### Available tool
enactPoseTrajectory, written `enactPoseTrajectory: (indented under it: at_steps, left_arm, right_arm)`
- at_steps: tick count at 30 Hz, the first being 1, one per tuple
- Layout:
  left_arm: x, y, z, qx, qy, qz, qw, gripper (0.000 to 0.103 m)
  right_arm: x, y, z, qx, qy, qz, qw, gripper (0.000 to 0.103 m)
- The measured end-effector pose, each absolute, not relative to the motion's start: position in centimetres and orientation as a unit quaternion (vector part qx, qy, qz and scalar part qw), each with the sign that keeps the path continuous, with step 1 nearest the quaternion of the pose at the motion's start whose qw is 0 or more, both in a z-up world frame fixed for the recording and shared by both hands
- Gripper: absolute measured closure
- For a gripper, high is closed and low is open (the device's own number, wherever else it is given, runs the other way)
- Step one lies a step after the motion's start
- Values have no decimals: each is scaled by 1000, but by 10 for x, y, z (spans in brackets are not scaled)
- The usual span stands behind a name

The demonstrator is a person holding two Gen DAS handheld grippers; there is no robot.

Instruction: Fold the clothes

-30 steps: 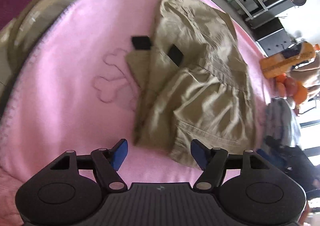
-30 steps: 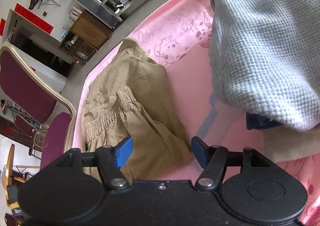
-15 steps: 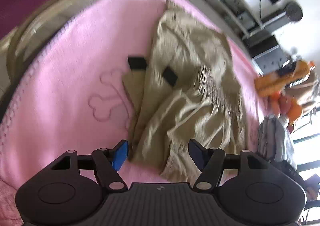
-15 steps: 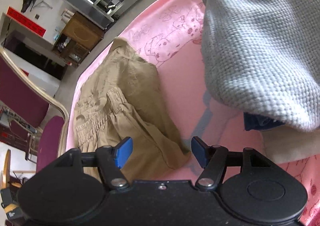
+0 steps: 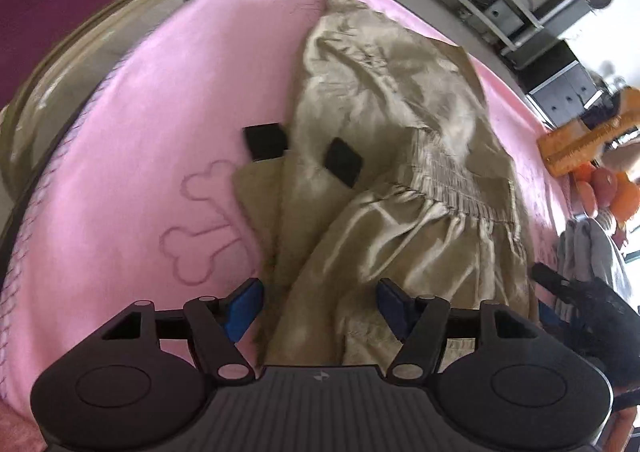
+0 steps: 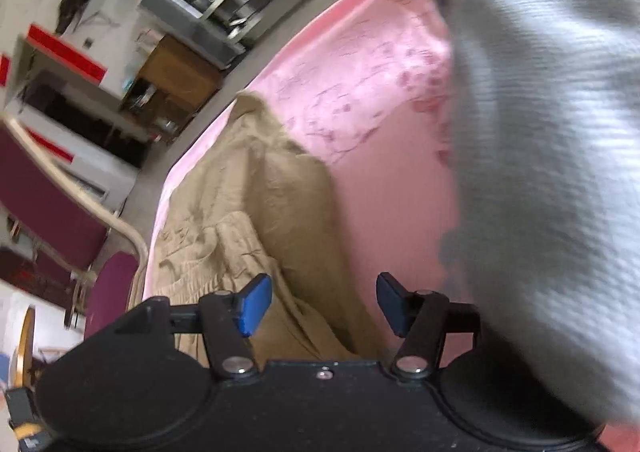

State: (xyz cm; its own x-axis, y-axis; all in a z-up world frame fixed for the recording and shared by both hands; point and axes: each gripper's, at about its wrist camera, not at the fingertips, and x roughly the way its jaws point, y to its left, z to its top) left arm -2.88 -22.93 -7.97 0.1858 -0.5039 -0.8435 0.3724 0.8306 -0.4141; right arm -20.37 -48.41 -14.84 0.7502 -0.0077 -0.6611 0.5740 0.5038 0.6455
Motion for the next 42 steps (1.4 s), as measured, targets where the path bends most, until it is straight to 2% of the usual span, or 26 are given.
enactPoseTrajectory:
  at_steps: [2,4,5,7,8,10,17,22,25,28,29,32,33,35,37,38,39,42]
  left_arm:
    - [-32,-233,-79,-45,559,-288,776,49]
    - [-35,-237,-78,-27,549,-283,786,61]
    - [-36,-237,-78,-20,545,-280,790,64]
    - [-39,-239,-76,-8,537,-280,796,71]
    - [-40,-240,-75,-1,532,-282,799,73]
    - [-46,-247,-71,28,515,-286,808,78]
    - [-64,-248,-39,87,445,-325,830,84]
    - [-71,-245,-36,80,467,-329,817,83]
    - [-74,-251,-55,103,490,-302,811,76]
    - [-79,-249,-57,122,487,-284,817,68]
    - [-81,-245,-53,120,482,-282,821,68]
    - [-84,-235,-38,107,458,-272,839,67]
    - [-84,-232,-33,102,449,-268,846,68]
    - [-88,-231,-24,87,432,-282,852,73]
    - [-96,-240,-18,94,407,-308,855,75]
    - [-100,-248,-17,109,390,-319,857,76]
    - [-104,-257,-15,123,373,-329,859,78]
    - [-108,-283,-20,161,339,-352,858,81]
  right_arm:
    - [-199,-481,-151,459,311,-167,815,48]
    - [-194,-478,-151,450,324,-155,818,57]
    - [-192,-474,-150,436,332,-153,822,61]
    - [-188,-463,-147,393,350,-160,835,78]
    - [-184,-456,-144,364,359,-168,843,94]
    - [-182,-447,-138,344,362,-182,847,98]
    - [-215,-433,-86,373,314,-187,853,99]
    - [-243,-422,-75,393,330,-202,835,99]
    - [-246,-424,-95,391,348,-212,825,97]
    - [-246,-430,-106,390,371,-220,814,78]
    - [-248,-431,-101,377,368,-225,820,74]
    - [-253,-433,-84,338,356,-237,838,52]
    - [-254,-434,-78,326,346,-237,847,51]
    - [-255,-437,-66,301,326,-238,864,52]
    - [-247,-438,-64,285,322,-220,875,68]
    - [-243,-438,-64,278,322,-210,881,82]
    - [-235,-438,-66,269,326,-196,885,85]
    - [-210,-442,-76,278,343,-138,887,85]
